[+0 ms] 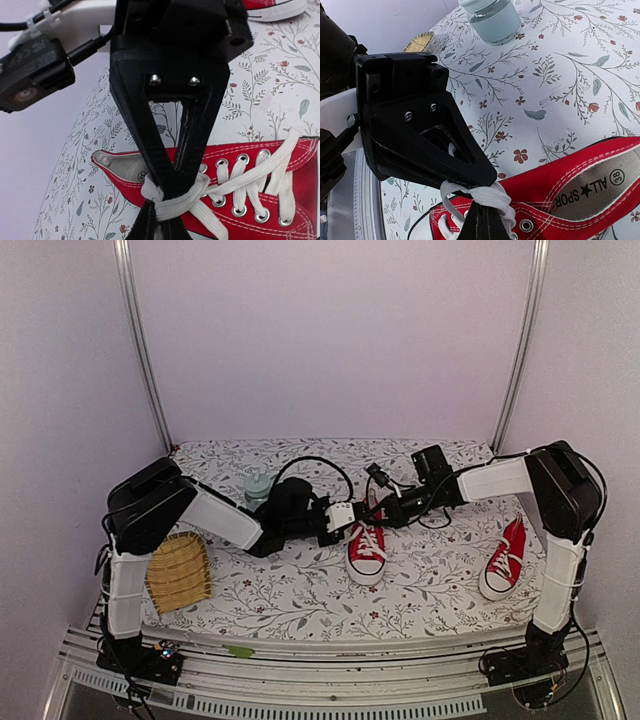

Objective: Tie the shoes
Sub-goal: Tie the loops with the shoelace on the shoe.

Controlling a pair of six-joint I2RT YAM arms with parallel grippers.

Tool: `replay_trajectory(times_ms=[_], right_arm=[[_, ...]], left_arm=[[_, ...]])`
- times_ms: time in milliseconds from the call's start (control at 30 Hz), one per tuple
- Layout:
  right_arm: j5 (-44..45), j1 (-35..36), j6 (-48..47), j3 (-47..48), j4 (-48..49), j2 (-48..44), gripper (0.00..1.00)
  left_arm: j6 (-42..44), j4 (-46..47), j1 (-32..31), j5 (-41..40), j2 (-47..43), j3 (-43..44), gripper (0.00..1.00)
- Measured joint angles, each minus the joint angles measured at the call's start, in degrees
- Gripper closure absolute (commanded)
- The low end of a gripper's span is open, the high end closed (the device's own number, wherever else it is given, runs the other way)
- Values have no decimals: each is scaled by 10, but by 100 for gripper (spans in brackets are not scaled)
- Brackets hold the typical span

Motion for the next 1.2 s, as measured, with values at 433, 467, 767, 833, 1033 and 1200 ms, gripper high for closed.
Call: replay_trajectory(times_ms=[433,467,767,833,1033,1200], right_arm=[[25,0,-23,0,-32,-25,99],[25,0,-24,0,-35,-26,99],[25,0,-37,0,-54,-32,99],[25,0,-39,0,-57,-33,99],[27,-1,-43,0,-66,-33,98],[28,-2,-43,0,-68,-33,96]], left_arm=[[10,7,0,-10,0,-9,71],[11,5,0,-13,0,-9,71],[14,-27,0,-43,-4,-21,78],[11,-32,0,-48,-4,-23,80],[6,-37,0,-56,-9,-24,100],[5,-38,-1,-58,-12,-26,100]])
